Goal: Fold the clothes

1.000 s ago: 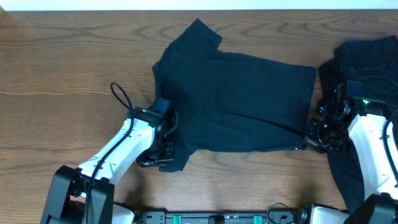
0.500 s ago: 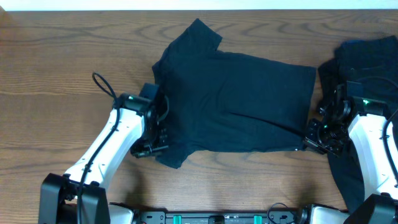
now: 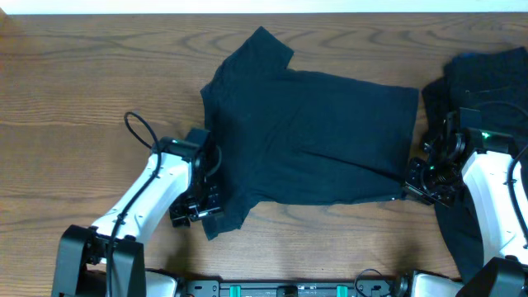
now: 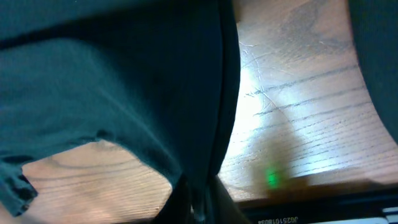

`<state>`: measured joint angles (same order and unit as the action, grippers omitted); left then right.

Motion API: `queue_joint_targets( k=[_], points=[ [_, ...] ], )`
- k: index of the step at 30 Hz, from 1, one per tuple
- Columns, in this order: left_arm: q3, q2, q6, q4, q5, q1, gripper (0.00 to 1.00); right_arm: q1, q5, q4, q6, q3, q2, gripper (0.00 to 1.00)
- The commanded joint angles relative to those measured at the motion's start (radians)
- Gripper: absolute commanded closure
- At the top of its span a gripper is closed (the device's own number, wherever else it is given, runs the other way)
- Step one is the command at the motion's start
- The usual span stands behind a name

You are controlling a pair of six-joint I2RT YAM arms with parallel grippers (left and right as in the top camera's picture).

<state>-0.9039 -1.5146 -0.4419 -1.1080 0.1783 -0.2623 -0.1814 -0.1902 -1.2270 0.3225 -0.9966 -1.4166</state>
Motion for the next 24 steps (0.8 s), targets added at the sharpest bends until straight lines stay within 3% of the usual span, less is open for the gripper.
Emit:
queue_joint_targets(
  k=[1,2,3,4,9,14,24],
  points=[
    [-0.129,0.006,0.03,0.004,-0.014,0.032,0.35,-0.01,-0.001,0.0,-0.017,-0.013,-0.001,0.7],
    [-0.159,0.006,0.04,0.022,-0.014,0.038,0.42,-0.01,-0.001,0.0,-0.017,-0.013,-0.001,0.61],
    [-0.187,0.006,0.063,0.06,-0.014,0.042,0.6,-0.01,-0.001,0.0,-0.017,-0.013,-0.001,0.55],
    [-0.204,0.006,0.087,0.11,-0.014,0.043,0.7,-0.01,-0.001,0.0,-0.017,-0.013,-0.001,0.48],
    [-0.198,-0.014,0.12,0.297,-0.014,0.043,0.9,-0.01,0.0,-0.005,-0.017,-0.013,-0.001,0.45],
    [-0.197,-0.1,0.163,0.355,-0.015,0.043,0.93,-0.01,0.0,-0.003,-0.017,-0.013,-0.001,0.44],
    [-0.197,-0.292,0.175,0.477,-0.177,0.092,0.94,-0.01,0.0,0.001,-0.017,-0.013,-0.001,0.44]
  ],
)
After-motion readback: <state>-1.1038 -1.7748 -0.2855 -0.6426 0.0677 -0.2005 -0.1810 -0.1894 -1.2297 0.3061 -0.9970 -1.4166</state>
